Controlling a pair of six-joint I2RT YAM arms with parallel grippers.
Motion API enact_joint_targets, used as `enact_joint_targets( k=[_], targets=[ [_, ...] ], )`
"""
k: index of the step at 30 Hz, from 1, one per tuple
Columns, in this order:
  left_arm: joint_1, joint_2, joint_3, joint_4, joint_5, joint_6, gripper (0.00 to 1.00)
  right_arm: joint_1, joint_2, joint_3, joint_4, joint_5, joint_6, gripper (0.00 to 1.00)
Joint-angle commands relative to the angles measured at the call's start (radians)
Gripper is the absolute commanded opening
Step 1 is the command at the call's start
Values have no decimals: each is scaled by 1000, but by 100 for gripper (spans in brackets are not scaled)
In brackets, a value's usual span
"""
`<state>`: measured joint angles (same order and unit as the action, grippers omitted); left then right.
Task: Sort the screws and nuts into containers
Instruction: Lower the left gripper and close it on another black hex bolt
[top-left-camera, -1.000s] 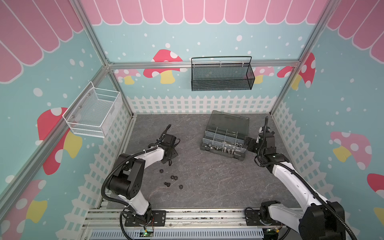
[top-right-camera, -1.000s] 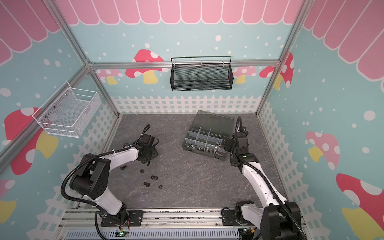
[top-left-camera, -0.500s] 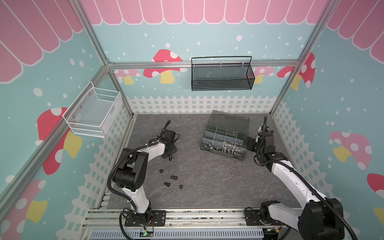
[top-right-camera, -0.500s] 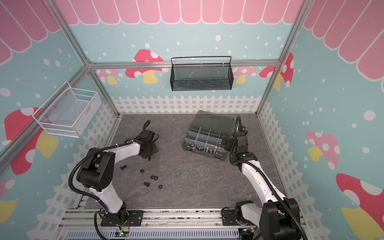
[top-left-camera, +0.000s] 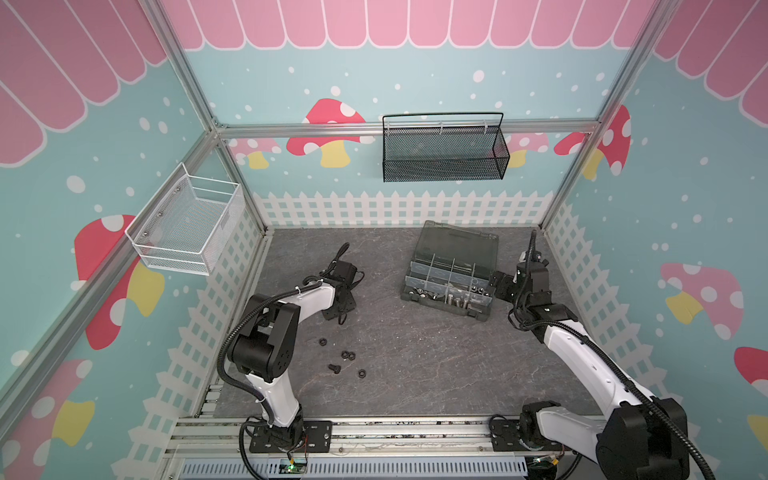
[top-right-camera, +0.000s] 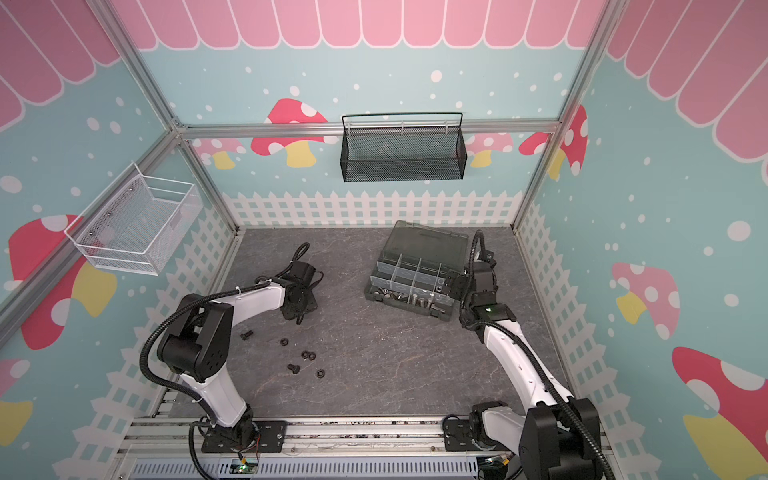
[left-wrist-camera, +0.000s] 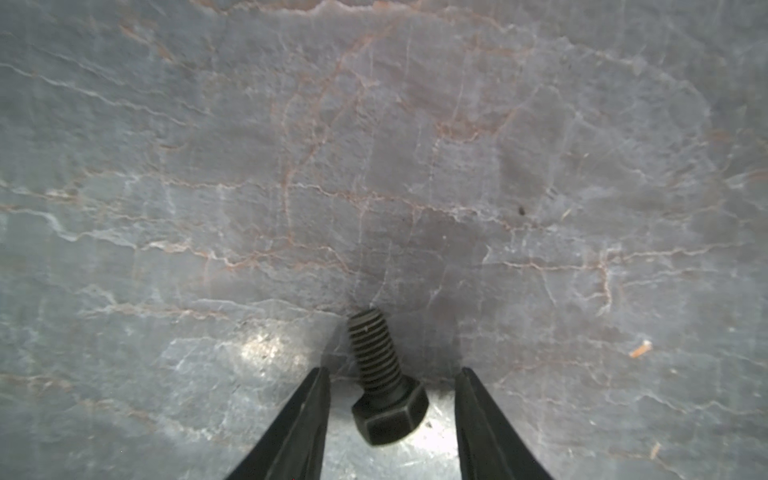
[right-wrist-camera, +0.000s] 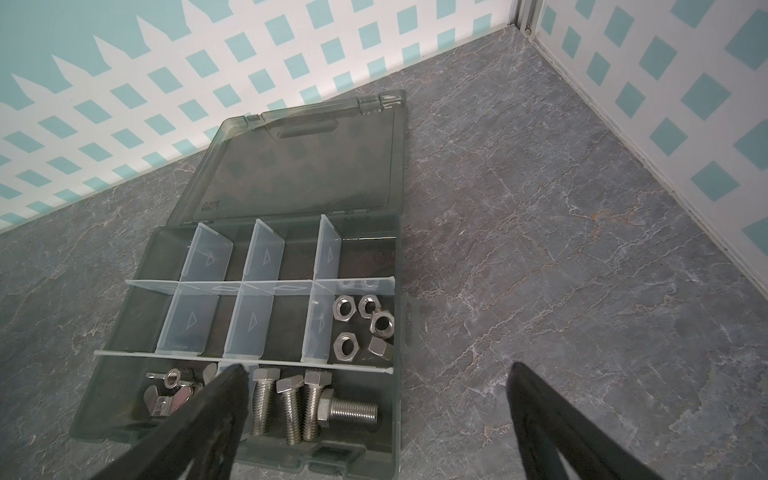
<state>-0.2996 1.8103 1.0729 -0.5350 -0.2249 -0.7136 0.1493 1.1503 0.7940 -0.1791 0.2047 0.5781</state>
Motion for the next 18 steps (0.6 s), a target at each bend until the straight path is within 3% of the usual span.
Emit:
enact_joint_targets(
  k=[1, 8, 15, 18],
  targets=[
    [1, 36, 24, -76, -33, 23, 49, -3, -24, 16, -6, 27, 18, 98],
    [10, 58, 50, -75, -17, 39, 45, -4, -32, 13, -10, 34, 18, 98],
    [14, 58, 51, -74, 7, 43, 34, -3, -32, 21, -13, 58, 24, 98],
    [15, 54, 46, -66, 13, 41, 25, -3, -34, 23, -16, 64, 25, 98]
  ],
)
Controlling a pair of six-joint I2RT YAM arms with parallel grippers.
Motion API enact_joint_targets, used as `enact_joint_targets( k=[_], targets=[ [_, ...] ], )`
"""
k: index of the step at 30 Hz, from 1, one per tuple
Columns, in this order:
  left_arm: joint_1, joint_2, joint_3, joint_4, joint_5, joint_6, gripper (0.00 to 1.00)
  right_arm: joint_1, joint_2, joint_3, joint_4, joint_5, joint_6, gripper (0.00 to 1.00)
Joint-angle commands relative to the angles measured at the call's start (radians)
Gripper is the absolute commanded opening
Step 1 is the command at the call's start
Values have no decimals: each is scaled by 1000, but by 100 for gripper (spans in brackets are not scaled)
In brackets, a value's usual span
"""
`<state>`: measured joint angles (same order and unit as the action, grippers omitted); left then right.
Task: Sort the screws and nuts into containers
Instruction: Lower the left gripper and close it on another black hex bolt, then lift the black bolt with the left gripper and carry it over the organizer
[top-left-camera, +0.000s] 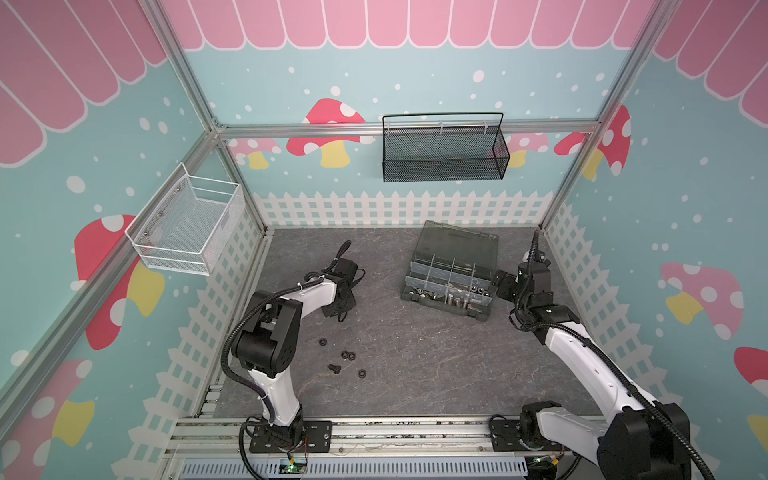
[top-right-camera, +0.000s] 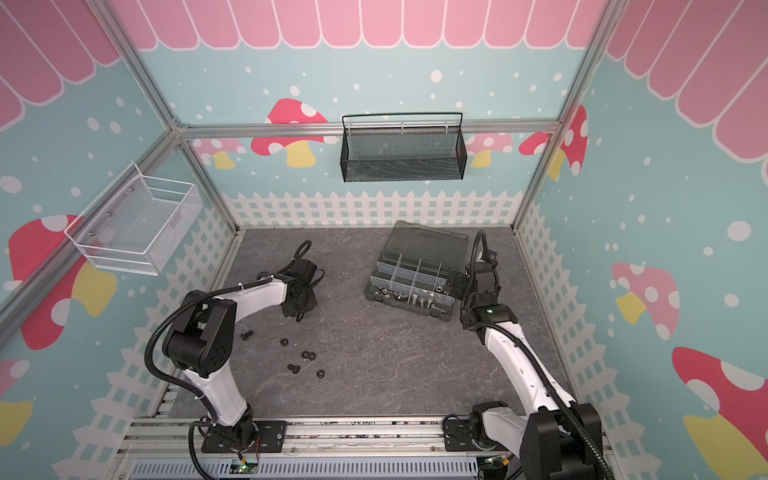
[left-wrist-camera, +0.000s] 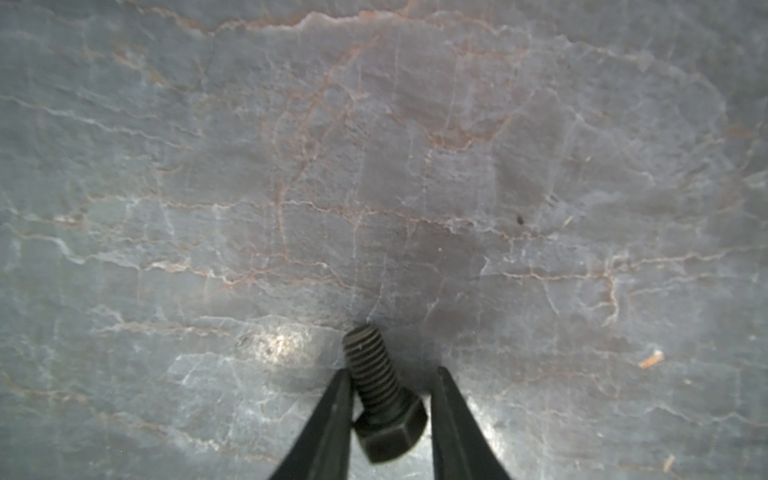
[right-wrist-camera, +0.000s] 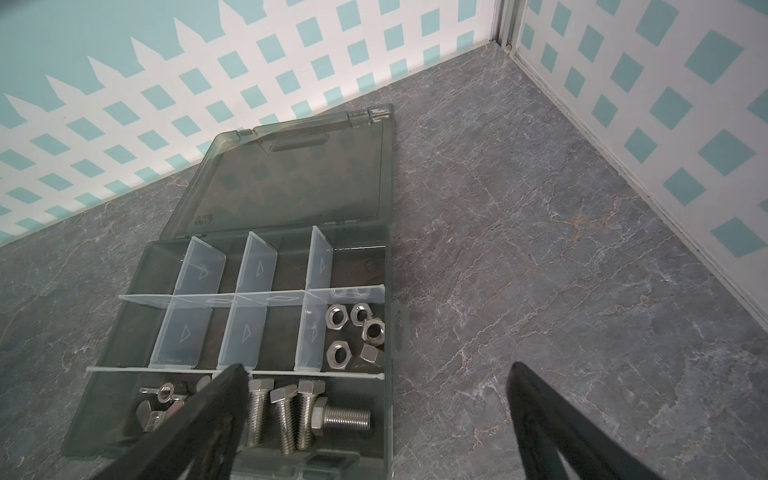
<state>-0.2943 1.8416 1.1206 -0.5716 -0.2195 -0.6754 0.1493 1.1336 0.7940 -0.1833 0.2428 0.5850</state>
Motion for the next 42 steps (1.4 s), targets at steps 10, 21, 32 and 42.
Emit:
enact_joint_targets(
  k=[10, 21, 32, 42],
  targets=[
    [-20, -45, 2, -4, 45, 25, 8, -4, -26, 21, -18, 27, 23, 98],
    [-262, -34, 242, 15, 89, 51, 8, -3, -40, 15, -19, 12, 31, 98],
    [-321, 215, 577, 15, 149, 88, 8, -3, -96, -5, -35, 14, 33, 98],
    [-323, 370, 749, 9, 219, 90, 17, -2, -118, -7, -45, 15, 37, 98]
  ],
)
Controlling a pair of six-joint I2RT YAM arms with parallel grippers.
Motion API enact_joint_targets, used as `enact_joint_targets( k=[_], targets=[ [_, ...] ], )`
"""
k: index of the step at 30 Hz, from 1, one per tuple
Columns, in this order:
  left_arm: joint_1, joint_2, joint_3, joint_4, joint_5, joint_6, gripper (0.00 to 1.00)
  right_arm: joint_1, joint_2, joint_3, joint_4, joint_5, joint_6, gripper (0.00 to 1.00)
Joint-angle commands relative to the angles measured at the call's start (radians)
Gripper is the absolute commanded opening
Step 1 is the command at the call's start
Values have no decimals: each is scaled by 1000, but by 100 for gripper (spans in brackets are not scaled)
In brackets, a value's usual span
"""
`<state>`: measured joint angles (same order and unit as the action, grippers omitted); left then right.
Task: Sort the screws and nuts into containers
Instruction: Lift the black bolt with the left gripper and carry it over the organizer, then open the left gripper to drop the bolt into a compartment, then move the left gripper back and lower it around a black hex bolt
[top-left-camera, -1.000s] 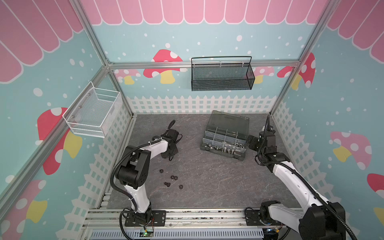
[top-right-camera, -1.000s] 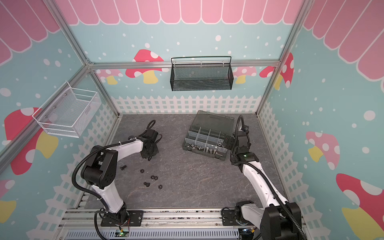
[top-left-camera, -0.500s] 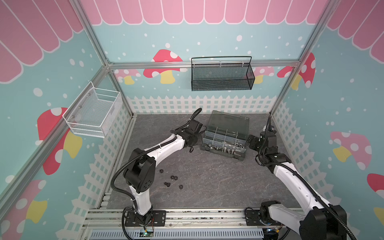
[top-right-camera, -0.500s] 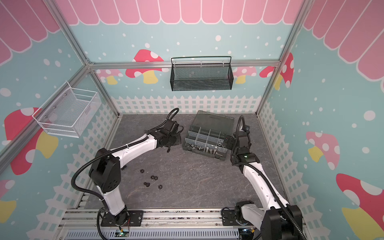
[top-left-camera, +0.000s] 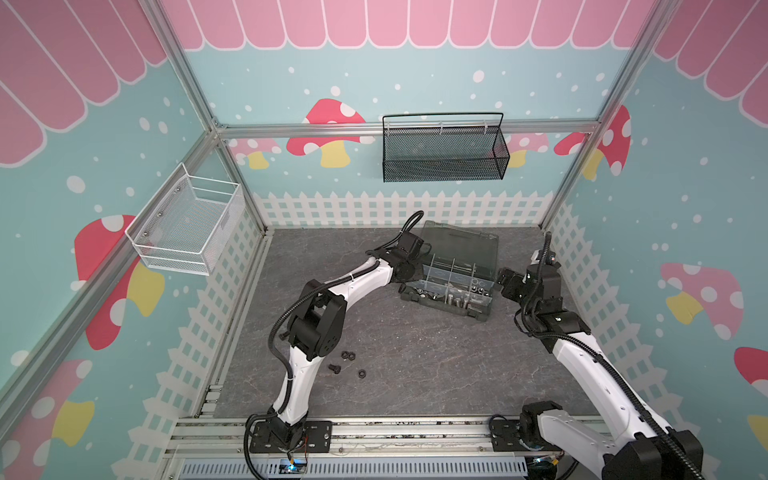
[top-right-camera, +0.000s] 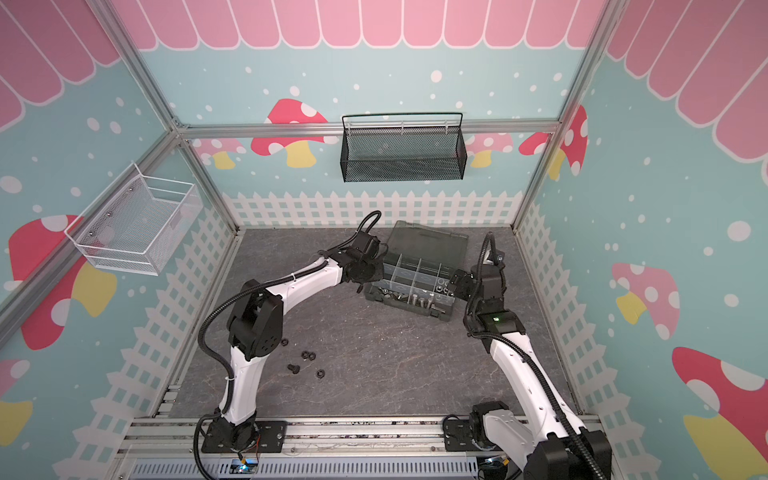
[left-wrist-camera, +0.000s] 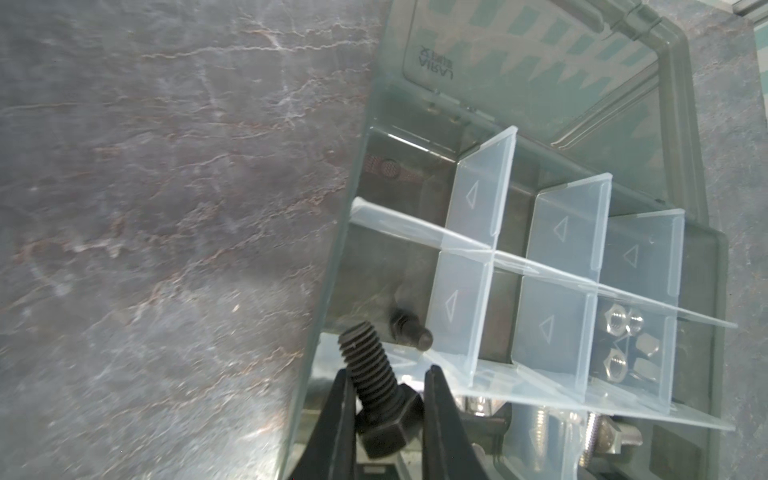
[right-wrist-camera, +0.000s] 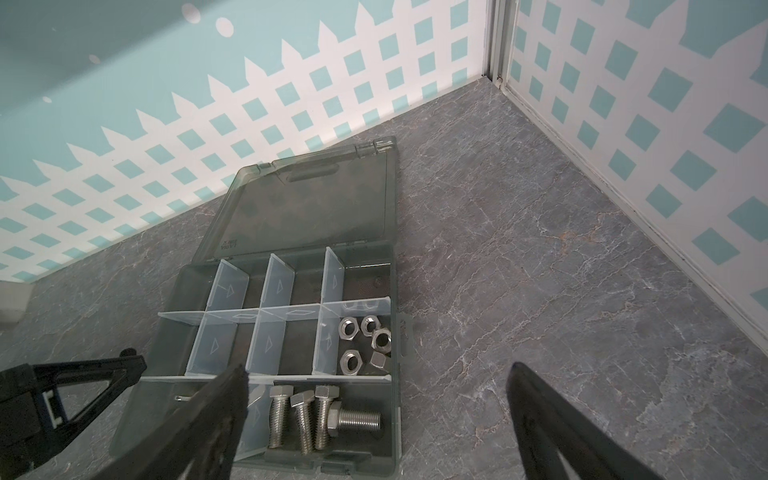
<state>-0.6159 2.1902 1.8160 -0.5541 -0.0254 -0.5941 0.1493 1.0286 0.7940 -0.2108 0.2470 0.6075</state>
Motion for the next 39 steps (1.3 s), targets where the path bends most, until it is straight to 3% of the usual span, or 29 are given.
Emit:
enact_joint_targets(
  k=[1, 9, 17, 22, 29, 32, 34, 39],
  targets=[
    [-2, 35, 69, -14, 27, 7, 20, -3, -12, -7, -17, 11, 14, 98],
    [-2, 55, 119, -32, 29, 8, 48, -3, 3, -4, -16, 7, 10, 98],
    [-2, -82, 31, -43, 4, 8, 49, -3, 14, 0, -2, -6, 3, 98],
    [-1, -278, -181, -8, -66, -7, 51, -3, 34, 5, 11, -23, -5, 98],
    [40, -622, -592, -30, -206, -92, 57, -4, 49, 8, 23, -38, -18, 98],
    [106, -781, -762, -87, -226, -140, 60, -3, 50, 4, 33, -44, -24, 98],
    [161, -885, -861, -125, -252, -163, 68, -3, 50, -3, 38, -41, -26, 98],
    [400, -1106, -1048, -175, -209, -196, 80, -3, 66, -13, 62, -51, -33, 98]
  ],
)
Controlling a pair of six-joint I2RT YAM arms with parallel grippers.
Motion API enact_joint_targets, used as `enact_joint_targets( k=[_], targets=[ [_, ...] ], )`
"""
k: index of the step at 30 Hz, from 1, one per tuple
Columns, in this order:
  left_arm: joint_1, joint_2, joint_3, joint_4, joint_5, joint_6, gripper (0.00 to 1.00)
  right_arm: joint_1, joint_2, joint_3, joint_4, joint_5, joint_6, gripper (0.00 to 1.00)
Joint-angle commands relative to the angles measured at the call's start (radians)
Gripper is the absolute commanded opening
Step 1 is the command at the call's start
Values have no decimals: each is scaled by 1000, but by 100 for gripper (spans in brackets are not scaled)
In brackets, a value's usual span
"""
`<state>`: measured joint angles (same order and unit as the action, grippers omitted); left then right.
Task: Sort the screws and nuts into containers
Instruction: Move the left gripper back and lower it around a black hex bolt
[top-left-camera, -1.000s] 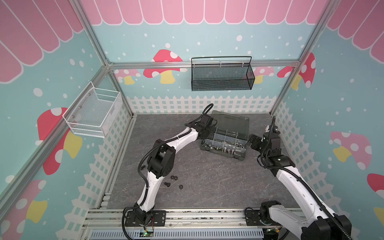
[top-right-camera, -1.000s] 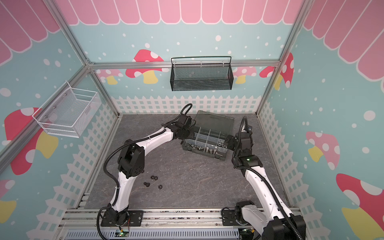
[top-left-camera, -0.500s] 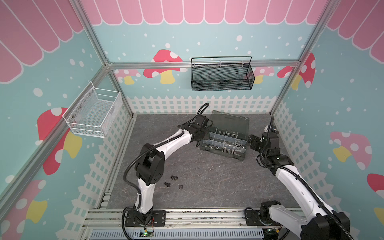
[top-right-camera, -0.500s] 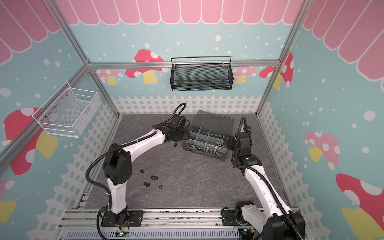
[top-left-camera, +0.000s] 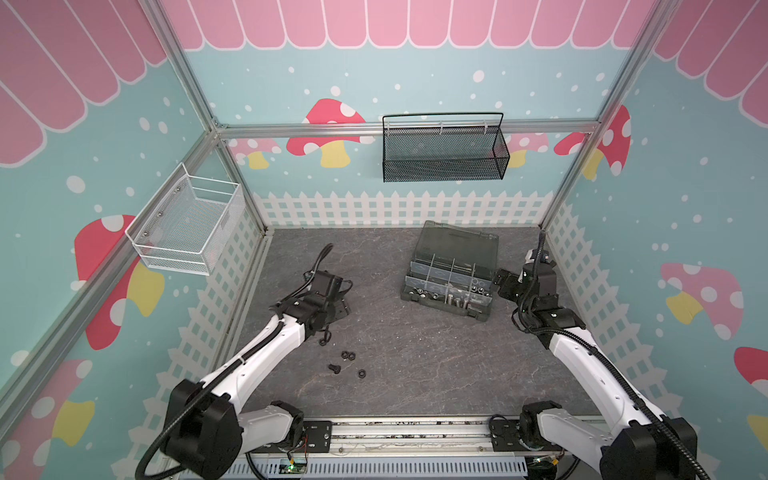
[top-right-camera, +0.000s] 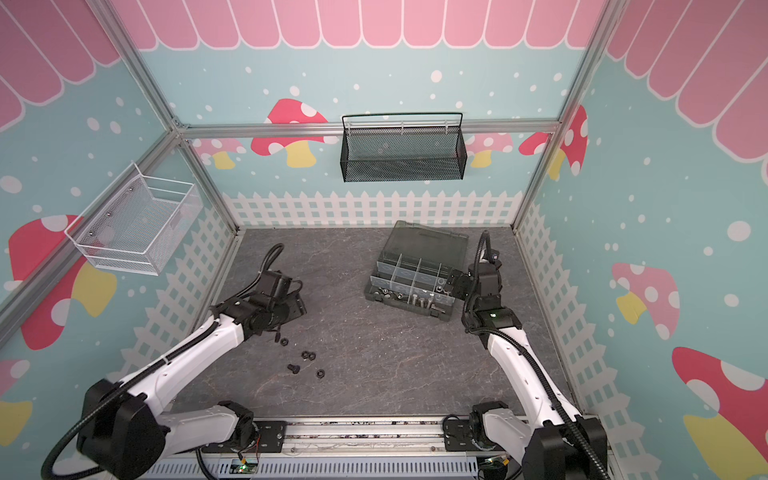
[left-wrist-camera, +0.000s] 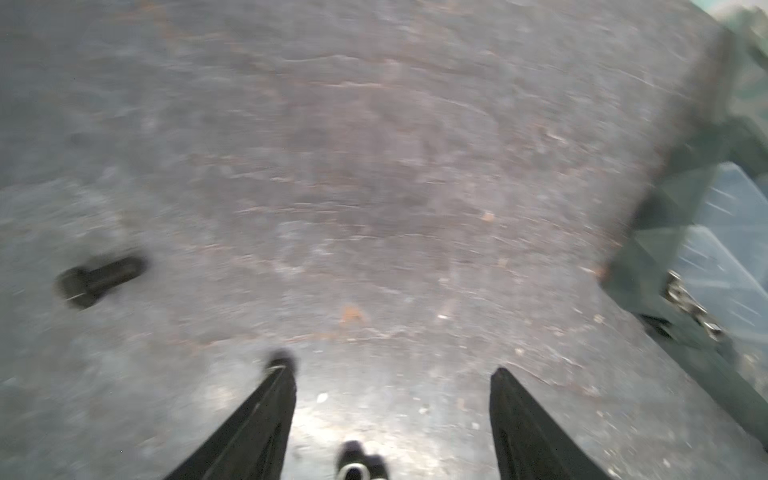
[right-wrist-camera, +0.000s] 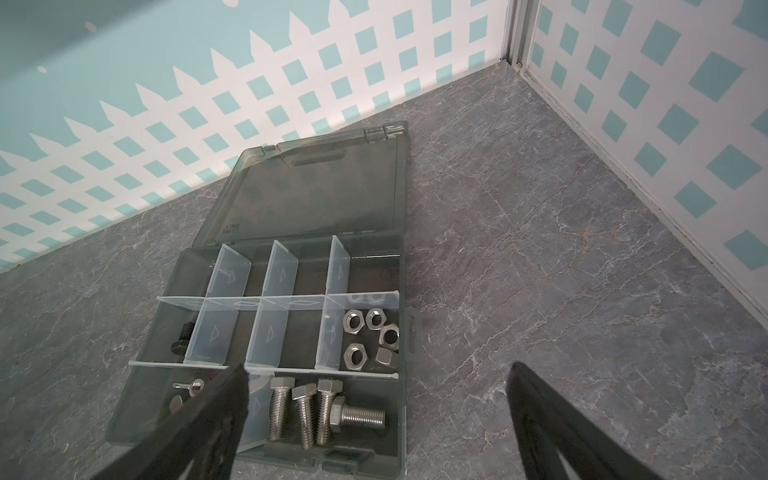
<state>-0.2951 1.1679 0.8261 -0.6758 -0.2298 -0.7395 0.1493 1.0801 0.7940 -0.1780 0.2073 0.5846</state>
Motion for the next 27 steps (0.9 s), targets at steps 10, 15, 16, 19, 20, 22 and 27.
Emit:
enact_joint_targets(
  k=[10, 15, 16, 19, 20, 22, 27],
  targets=[
    [403, -131, -171, -3, 78, -16, 100, -3, 45, -22, 42, -13, -18, 98],
    [480, -14, -188, 109, 65, -22, 100, -3, 71, -3, 40, -5, -41, 98],
    [489, 4, -192, 136, 80, -26, 100, -3, 76, -1, 40, -5, -45, 98],
    [499, 57, -195, 191, 134, -43, 99, -3, 89, 10, 31, -4, -50, 98],
    [499, 73, -200, 207, 149, -51, 99, -3, 90, 10, 29, -1, -50, 98],
    [500, 95, -210, 228, 165, -65, 95, -4, 91, 7, 31, 1, -45, 98],
    [499, 130, -224, 260, 167, -80, 85, -3, 105, 5, 40, 0, -45, 98]
  ],
)
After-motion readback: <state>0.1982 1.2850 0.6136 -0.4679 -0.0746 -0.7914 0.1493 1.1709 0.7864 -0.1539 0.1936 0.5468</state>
